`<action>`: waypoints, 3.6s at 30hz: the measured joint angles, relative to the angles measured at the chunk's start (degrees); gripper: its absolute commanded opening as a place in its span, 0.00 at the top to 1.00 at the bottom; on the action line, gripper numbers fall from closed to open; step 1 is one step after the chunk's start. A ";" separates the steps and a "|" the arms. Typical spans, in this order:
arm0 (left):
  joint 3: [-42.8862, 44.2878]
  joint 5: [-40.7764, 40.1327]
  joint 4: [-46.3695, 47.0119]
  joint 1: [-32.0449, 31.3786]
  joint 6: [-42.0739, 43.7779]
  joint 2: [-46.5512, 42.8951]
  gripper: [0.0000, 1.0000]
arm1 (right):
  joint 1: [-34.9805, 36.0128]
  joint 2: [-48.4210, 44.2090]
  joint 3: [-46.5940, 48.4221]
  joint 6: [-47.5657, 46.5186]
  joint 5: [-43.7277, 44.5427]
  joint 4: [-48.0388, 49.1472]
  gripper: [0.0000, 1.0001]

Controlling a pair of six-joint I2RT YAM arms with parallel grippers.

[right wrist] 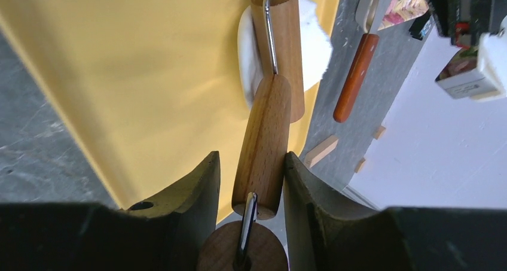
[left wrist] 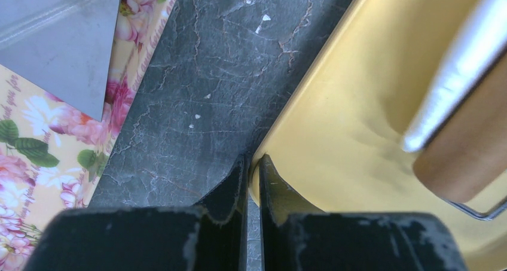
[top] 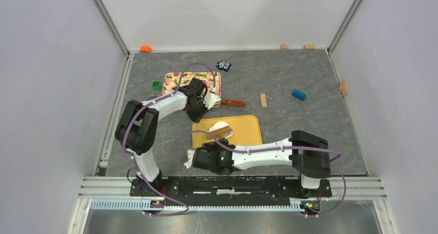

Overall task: Roll out the dumpling wrappers from the dough
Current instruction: Flatten out the dough on the work surface.

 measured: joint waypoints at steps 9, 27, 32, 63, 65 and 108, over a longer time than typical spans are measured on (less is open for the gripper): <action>0.00 0.00 0.00 0.00 0.00 0.00 0.98 | 4.55 -6.95 -9.46 5.09 0.17 2.86 1.00; 0.00 0.00 0.00 0.00 0.00 0.00 0.98 | -0.68 0.96 0.35 -1.18 0.68 0.98 1.00; 0.00 0.00 0.00 0.00 0.00 0.00 0.98 | 5.29 -3.74 -4.68 4.00 0.68 -1.16 1.00; 0.00 0.00 0.00 0.00 0.00 0.00 0.98 | 7.82 -5.57 -8.22 6.12 -1.77 -2.32 1.00; 0.00 0.00 0.00 0.00 0.00 0.00 0.98 | 7.96 -5.57 -8.24 6.86 -1.92 -2.67 1.00; 0.00 0.00 0.00 0.00 0.00 0.00 0.98 | 7.21 -7.48 -4.35 15.80 -8.09 -11.41 1.00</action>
